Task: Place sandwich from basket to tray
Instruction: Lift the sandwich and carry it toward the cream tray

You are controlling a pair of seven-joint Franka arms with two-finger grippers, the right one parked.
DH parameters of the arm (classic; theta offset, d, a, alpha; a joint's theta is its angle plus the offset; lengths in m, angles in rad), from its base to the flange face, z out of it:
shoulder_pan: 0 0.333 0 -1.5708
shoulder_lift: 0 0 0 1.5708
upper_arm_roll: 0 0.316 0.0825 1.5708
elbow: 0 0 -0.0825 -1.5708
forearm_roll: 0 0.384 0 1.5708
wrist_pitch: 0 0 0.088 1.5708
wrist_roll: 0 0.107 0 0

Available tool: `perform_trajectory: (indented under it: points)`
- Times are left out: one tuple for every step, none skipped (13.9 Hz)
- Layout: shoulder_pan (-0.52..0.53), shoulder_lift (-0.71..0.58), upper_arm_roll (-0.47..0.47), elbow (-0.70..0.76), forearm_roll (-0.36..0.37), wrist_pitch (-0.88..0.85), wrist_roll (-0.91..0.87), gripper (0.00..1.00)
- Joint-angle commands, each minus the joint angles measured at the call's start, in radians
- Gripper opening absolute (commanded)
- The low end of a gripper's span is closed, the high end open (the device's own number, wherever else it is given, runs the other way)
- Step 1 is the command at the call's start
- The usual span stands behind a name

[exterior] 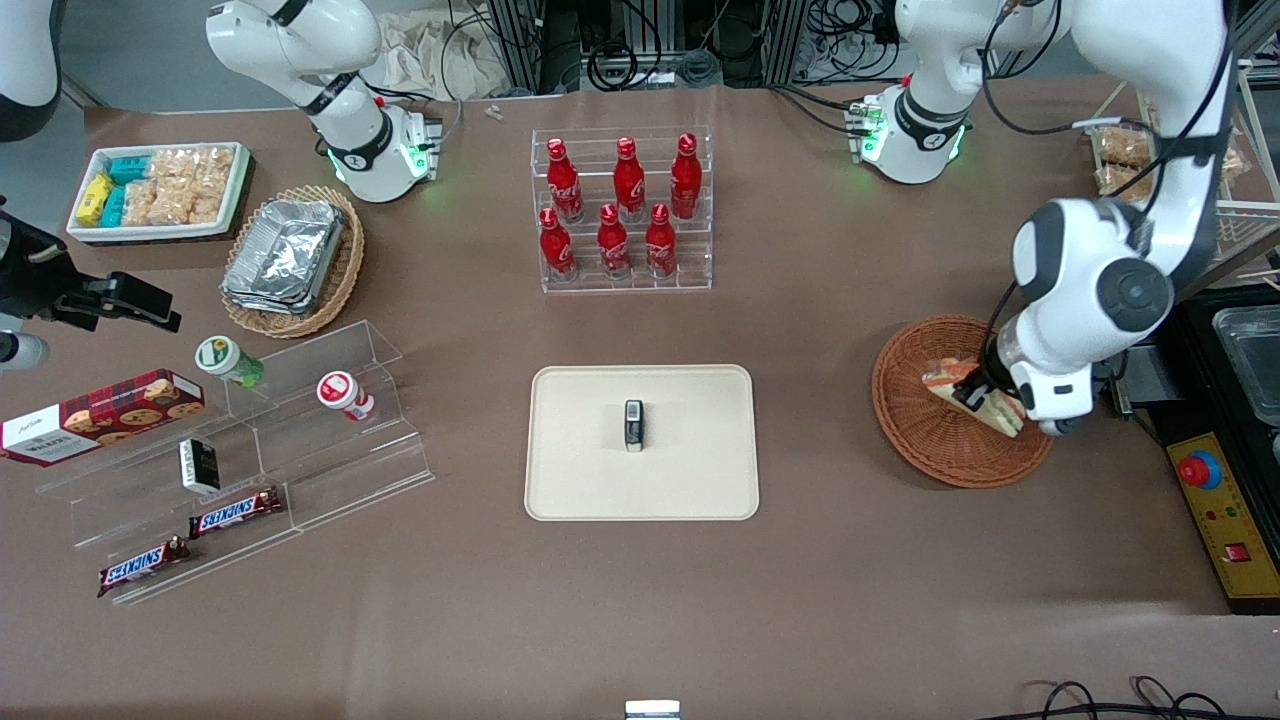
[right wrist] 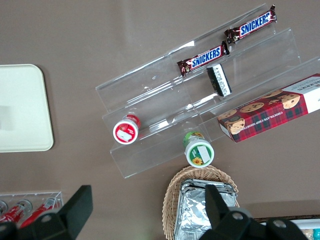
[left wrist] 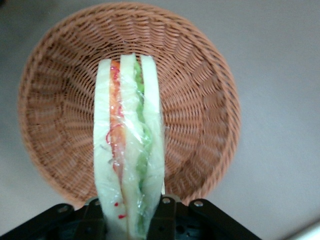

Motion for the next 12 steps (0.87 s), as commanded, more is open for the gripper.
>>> perform_trajectory:
  points:
    - [-0.001, -0.056, -0.054, 0.101, 0.007, -0.161, 0.128, 0.0]
    - [0.0, -0.053, -0.097, 0.152, -0.004, -0.196, 0.172, 0.0]
    - [0.004, -0.049, -0.144, 0.183, -0.009, -0.207, 0.209, 0.0]
    - [0.005, -0.044, -0.209, 0.2, -0.01, -0.198, 0.233, 0.0]
    - [0.011, -0.024, -0.269, 0.226, -0.013, -0.189, 0.237, 0.0]
    - [0.011, 0.006, -0.312, 0.262, -0.01, -0.186, 0.243, 0.0]
    - [0.011, 0.04, -0.355, 0.281, -0.001, -0.178, 0.25, 0.0]
    - [0.011, 0.072, -0.395, 0.293, 0.005, -0.139, 0.251, 0.0]
    - [0.011, 0.103, -0.425, 0.293, 0.016, -0.084, 0.251, 0.0]
    - [0.011, 0.144, -0.453, 0.292, 0.048, -0.022, 0.25, 0.0]
    - [0.013, 0.201, -0.471, 0.295, 0.057, 0.042, 0.242, 0.0]
    - [0.011, 0.256, -0.491, 0.298, 0.069, 0.113, 0.231, 0.0]
